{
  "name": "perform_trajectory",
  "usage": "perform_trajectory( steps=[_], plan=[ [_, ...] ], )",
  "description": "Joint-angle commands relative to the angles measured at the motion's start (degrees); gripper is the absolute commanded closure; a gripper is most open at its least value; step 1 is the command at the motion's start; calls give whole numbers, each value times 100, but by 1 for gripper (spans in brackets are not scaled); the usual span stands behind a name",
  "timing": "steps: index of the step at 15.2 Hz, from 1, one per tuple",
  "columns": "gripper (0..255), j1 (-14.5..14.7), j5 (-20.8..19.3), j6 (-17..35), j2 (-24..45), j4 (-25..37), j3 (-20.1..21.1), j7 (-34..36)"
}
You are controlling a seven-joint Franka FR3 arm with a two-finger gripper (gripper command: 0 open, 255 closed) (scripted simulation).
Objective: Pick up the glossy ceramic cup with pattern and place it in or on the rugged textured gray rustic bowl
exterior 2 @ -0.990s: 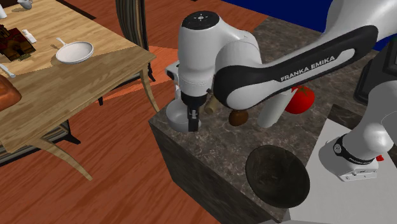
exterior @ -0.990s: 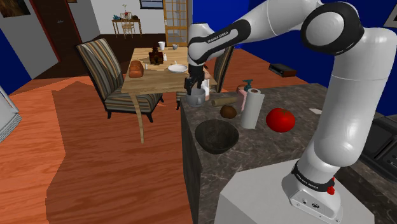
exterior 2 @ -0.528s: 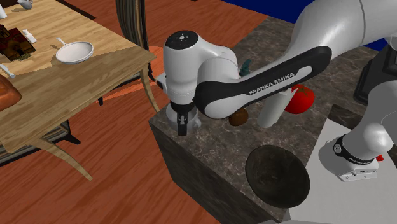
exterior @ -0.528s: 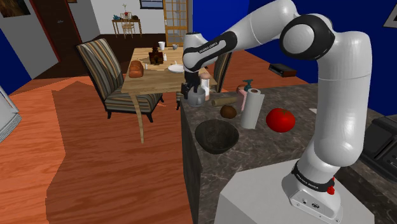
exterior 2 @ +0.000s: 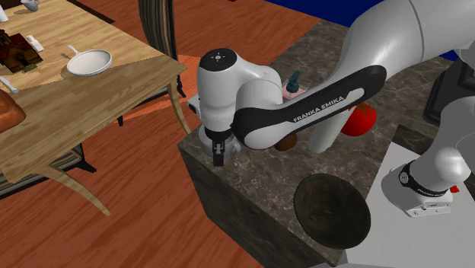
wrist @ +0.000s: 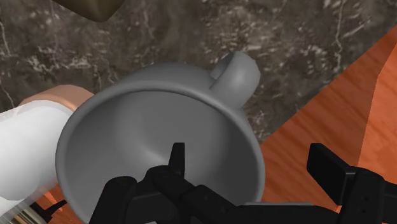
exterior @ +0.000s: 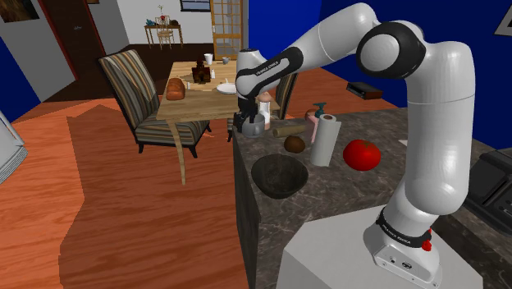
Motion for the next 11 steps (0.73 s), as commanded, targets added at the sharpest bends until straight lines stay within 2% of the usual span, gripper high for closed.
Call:
perform_trajectory(
  steps=[1, 3, 4, 11],
  plan=[
    [0, 0, 0, 2, 2, 1, 0, 1],
    [0, 0, 0, 2, 2, 1, 0, 1],
    [255, 0, 0, 2, 2, 1, 0, 1],
    [255, 1, 0, 0, 0, 1, 0, 1]
  ],
)
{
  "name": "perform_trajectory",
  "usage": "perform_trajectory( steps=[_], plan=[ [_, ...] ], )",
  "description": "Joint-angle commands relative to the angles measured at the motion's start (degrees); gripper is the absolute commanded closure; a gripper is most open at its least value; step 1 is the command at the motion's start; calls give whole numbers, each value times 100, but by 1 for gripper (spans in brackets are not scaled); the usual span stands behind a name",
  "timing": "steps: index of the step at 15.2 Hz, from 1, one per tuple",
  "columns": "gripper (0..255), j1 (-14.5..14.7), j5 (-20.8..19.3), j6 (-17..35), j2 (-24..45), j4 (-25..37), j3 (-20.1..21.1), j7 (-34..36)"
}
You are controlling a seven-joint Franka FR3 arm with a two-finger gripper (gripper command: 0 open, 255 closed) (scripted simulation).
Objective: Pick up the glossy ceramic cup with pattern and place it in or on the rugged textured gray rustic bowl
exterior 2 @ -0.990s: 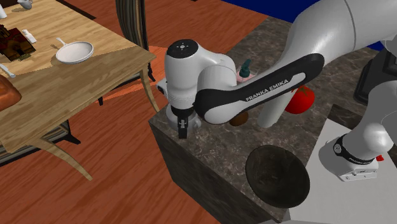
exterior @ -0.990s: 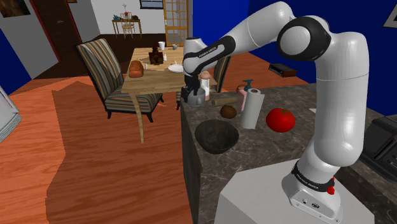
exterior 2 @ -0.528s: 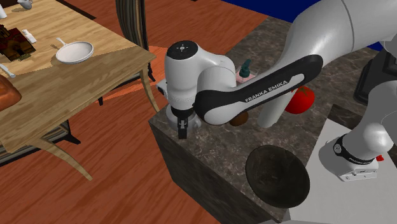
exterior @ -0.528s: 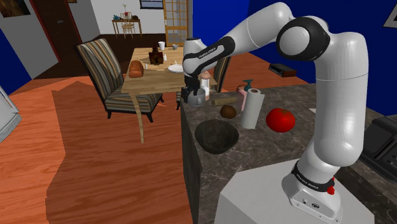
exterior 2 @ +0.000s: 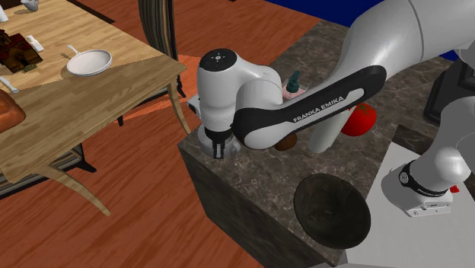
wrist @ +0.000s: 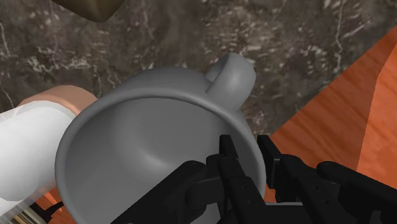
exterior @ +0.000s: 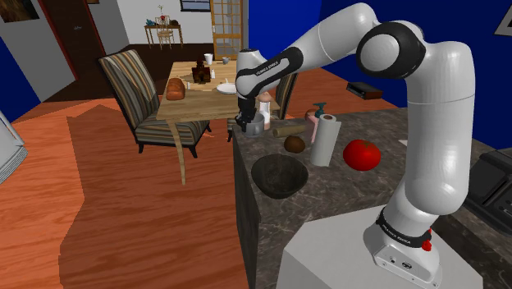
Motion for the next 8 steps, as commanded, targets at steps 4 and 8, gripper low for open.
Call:
perform_trajectory(
  steps=[4, 8],
  plan=[
    [255, -1, 4, -123, -70, 60, 2, -6],
    [255, -2, 13, -384, -194, 197, 5, -17]
  ],
)
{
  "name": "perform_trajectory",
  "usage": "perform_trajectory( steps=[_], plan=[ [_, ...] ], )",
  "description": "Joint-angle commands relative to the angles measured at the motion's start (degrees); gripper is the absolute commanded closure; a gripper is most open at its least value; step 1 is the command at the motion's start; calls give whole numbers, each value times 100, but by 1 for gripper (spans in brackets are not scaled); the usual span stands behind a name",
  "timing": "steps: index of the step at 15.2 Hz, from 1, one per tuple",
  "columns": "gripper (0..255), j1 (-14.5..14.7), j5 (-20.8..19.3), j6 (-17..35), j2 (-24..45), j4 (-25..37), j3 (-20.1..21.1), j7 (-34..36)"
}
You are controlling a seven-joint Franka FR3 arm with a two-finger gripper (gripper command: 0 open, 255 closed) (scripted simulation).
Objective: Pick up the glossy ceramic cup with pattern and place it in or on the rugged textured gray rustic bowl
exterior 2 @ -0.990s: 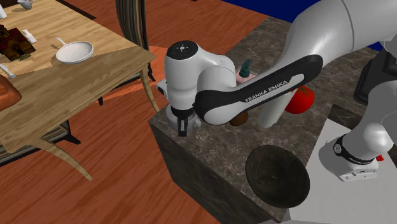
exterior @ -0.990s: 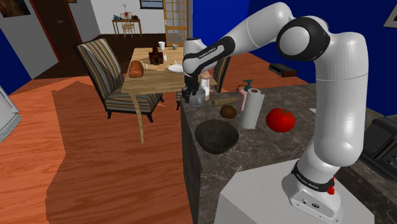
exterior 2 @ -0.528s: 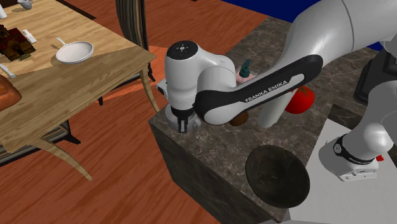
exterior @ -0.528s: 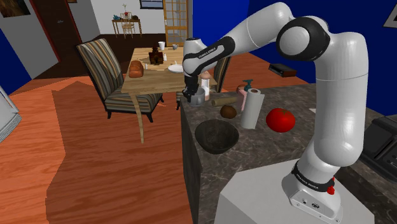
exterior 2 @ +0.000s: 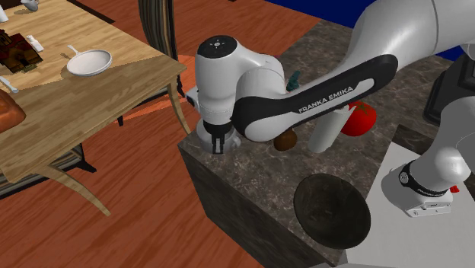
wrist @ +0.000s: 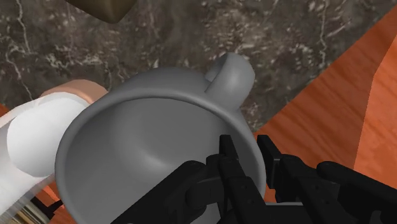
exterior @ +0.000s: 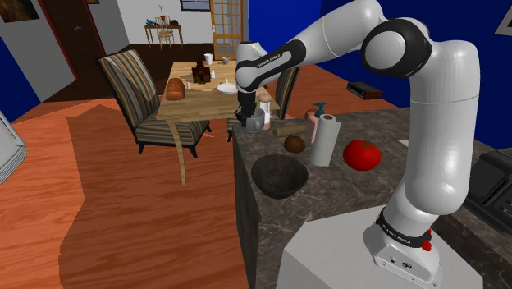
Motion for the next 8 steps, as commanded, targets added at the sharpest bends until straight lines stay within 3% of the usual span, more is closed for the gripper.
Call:
perform_trajectory(
  steps=[1, 8],
  plan=[
    [255, -5, 4, -130, -49, 85, 0, -12],
    [255, -5, 18, -602, -221, 386, 4, -30]
  ],
)
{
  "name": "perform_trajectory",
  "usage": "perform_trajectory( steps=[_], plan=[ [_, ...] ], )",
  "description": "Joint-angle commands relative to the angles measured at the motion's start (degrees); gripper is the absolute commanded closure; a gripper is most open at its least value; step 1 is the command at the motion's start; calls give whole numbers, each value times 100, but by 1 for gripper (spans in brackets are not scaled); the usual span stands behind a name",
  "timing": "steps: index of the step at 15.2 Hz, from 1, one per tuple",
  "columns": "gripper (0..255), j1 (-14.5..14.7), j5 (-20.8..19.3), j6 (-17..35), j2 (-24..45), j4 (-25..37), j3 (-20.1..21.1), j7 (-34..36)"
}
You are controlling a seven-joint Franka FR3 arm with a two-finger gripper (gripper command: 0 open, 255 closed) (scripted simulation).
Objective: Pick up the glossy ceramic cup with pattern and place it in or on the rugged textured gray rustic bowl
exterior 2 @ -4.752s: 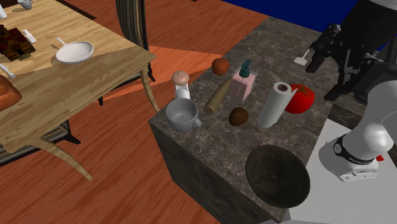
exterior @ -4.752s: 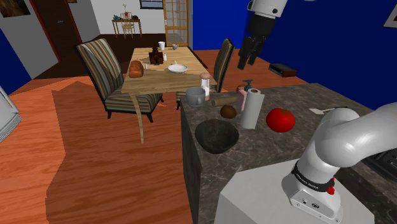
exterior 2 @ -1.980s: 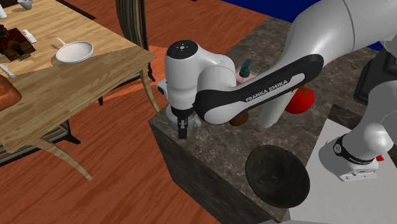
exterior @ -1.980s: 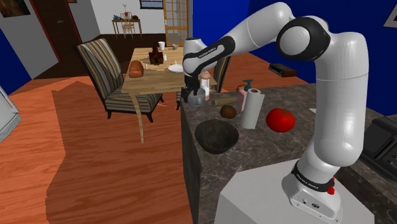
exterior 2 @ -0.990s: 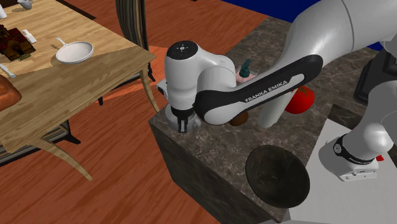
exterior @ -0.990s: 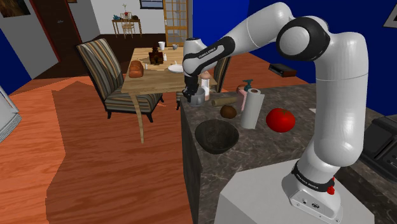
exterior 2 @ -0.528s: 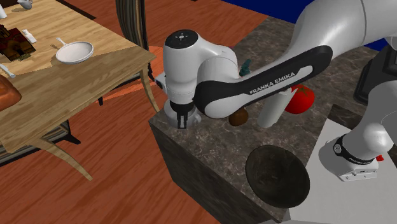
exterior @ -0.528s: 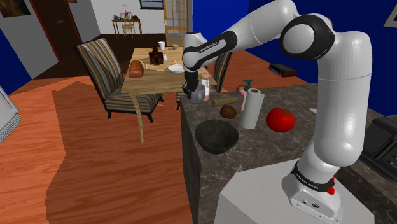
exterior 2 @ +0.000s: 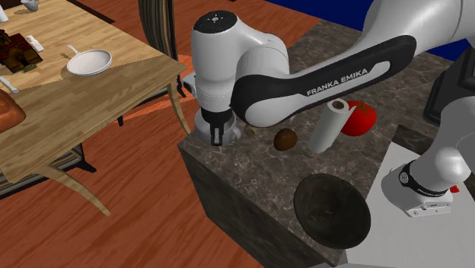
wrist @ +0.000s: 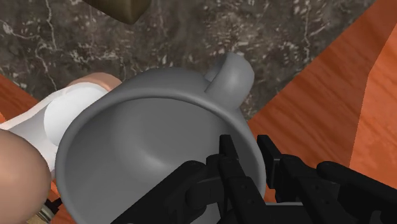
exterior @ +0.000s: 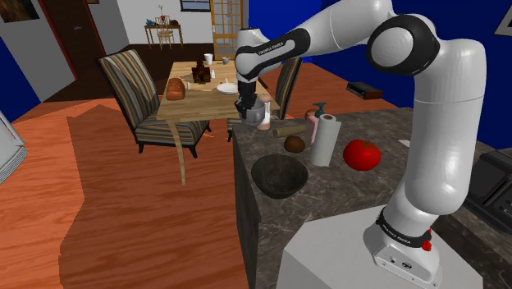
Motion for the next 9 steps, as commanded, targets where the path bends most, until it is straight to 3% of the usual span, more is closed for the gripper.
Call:
perform_trajectory(
  steps=[1, 9],
  plan=[
    [255, 6, 1, -148, -36, 116, 3, 3],
    [255, 7, 13, -716, -156, 564, 7, -16]
  ],
)
